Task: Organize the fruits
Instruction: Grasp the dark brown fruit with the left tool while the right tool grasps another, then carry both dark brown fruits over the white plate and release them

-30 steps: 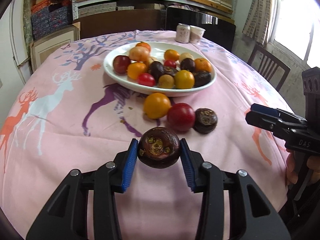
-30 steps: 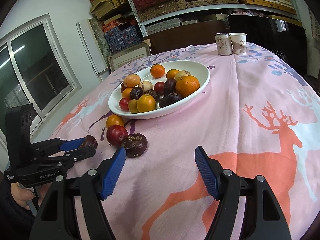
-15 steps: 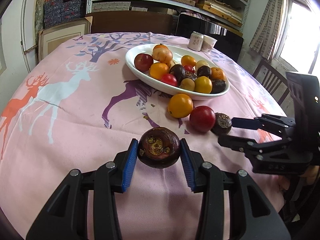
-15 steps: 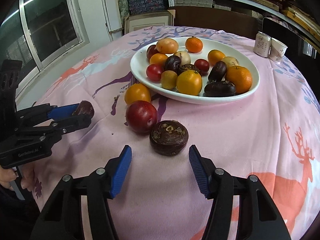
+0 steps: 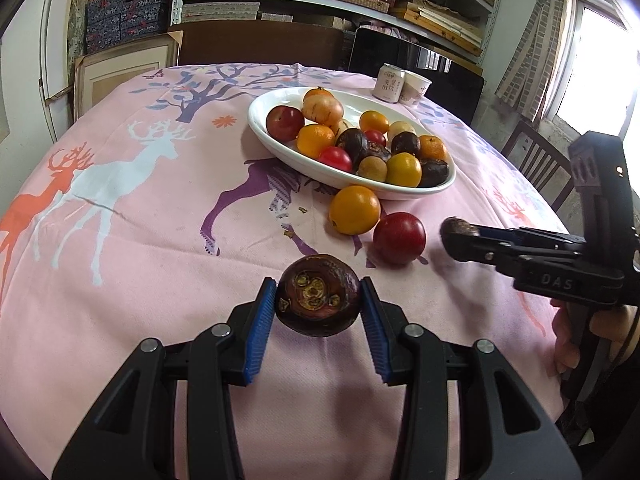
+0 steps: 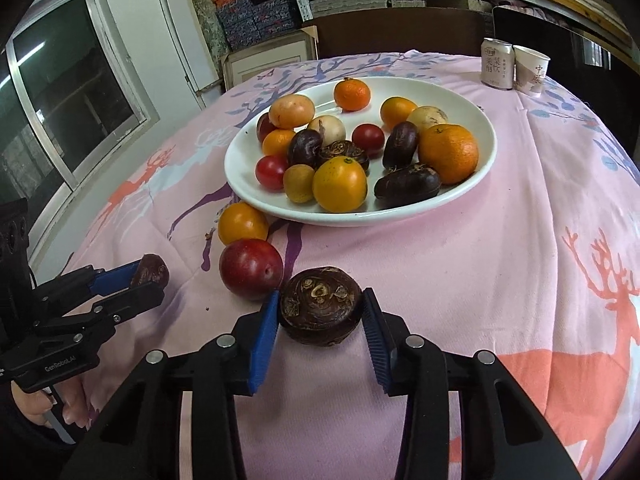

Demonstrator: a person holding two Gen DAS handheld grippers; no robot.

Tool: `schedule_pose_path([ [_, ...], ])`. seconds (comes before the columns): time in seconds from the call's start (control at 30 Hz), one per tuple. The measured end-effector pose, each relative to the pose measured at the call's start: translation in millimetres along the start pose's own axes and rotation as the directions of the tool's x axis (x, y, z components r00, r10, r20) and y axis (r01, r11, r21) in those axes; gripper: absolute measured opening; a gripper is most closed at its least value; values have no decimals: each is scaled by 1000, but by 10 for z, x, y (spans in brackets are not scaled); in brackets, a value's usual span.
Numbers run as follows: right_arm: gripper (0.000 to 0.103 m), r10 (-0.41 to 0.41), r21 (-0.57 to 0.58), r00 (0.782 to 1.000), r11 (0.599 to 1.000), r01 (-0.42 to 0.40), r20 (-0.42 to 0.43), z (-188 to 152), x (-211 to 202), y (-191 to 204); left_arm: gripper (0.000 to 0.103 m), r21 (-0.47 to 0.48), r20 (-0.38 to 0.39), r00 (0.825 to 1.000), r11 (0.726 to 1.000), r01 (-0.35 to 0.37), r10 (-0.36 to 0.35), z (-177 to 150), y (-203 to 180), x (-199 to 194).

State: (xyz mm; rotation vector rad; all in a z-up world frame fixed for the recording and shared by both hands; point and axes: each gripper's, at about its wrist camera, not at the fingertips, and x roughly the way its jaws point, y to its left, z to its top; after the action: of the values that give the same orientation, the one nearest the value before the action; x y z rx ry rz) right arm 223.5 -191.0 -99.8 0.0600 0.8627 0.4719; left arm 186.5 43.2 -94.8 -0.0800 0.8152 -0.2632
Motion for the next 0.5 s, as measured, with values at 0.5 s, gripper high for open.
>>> schedule_pose_path([
  [0.5, 42, -44, 10, 979, 999, 43, 197, 338, -536, -173, 42, -16, 4, 1000, 1000, 6, -6, 11, 33, 1],
])
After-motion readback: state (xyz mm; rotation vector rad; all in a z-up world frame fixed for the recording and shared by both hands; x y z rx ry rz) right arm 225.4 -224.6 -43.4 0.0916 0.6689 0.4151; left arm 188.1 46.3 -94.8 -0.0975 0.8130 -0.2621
